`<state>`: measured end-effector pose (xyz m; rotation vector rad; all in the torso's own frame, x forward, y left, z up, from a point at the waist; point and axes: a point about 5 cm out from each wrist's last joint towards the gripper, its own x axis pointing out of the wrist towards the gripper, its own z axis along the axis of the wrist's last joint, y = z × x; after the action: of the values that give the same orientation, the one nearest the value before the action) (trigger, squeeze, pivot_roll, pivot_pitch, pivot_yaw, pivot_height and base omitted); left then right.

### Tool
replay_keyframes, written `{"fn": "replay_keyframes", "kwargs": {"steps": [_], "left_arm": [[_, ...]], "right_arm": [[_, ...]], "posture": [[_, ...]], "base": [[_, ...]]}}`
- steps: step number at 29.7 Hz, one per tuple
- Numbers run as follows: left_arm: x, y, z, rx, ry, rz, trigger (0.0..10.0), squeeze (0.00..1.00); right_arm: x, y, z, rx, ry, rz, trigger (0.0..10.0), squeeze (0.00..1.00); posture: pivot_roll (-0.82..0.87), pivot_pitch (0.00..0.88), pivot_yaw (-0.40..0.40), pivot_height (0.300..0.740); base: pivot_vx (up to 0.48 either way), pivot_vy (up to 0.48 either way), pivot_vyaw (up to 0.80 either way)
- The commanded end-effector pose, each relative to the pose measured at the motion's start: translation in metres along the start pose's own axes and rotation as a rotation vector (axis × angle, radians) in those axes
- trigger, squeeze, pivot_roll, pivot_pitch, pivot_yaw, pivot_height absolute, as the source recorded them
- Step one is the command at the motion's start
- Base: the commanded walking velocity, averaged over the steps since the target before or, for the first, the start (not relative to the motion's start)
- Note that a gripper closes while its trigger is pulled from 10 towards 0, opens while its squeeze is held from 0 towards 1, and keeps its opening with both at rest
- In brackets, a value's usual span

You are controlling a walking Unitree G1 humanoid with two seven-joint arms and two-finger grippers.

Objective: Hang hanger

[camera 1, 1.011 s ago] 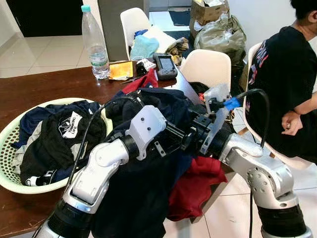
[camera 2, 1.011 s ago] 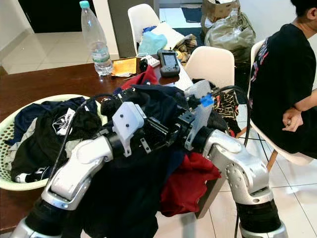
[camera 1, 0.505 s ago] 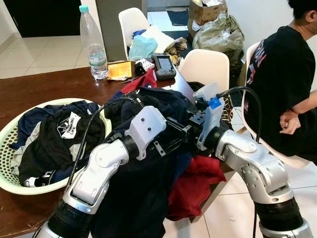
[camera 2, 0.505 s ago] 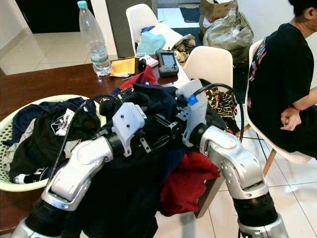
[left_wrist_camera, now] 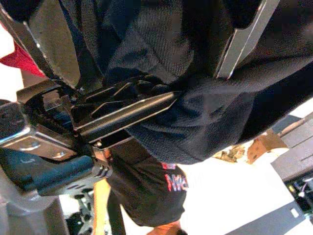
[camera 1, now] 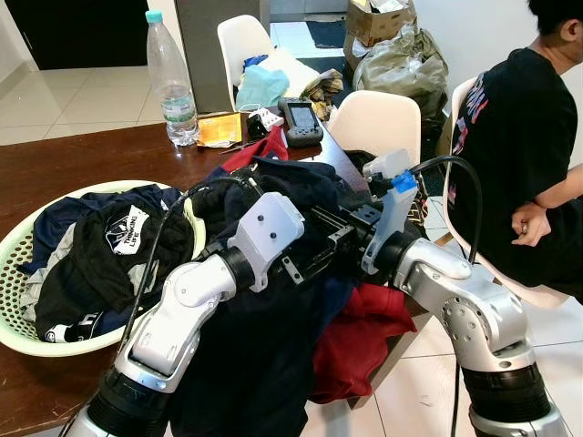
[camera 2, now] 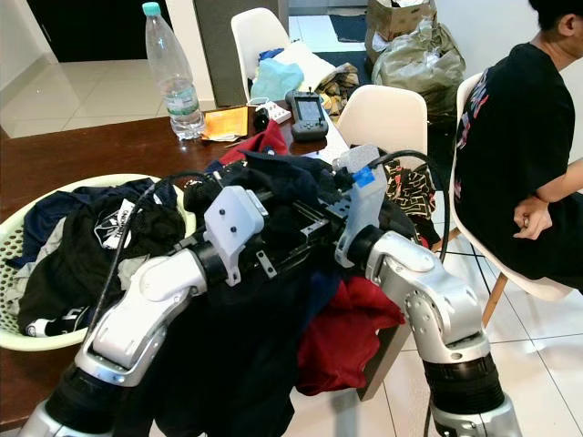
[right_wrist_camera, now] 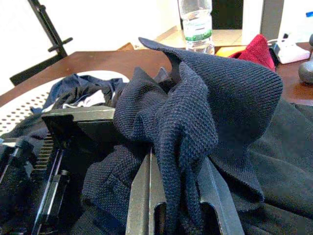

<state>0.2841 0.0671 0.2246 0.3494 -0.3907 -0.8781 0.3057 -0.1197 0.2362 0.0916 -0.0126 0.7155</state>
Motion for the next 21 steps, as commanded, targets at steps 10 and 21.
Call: {"fn": "replay_keyframes", "kwargs": {"steps": [10,21], "left_arm": [[-0.025,0.012,0.051,-0.395,-0.313,-0.209,10.0,0.0],[-0.071,0.08,0.096,-0.431,-0.586,-0.061,10.0,0.0]], "right_arm": [[-0.013,-0.032,0.057,-0.011,-0.324,-0.157,0.0,0.0],[-0.041,-0.05,0.115,0.01,-0.642,-0.091,0.0,0.0]], "posture": [[0.06,0.126,-0.001,0.74],[0.08,0.112,-0.016,0.74]], "base": [[0.0,0.0,0.0],[0.0,0.0,0.0]]}}
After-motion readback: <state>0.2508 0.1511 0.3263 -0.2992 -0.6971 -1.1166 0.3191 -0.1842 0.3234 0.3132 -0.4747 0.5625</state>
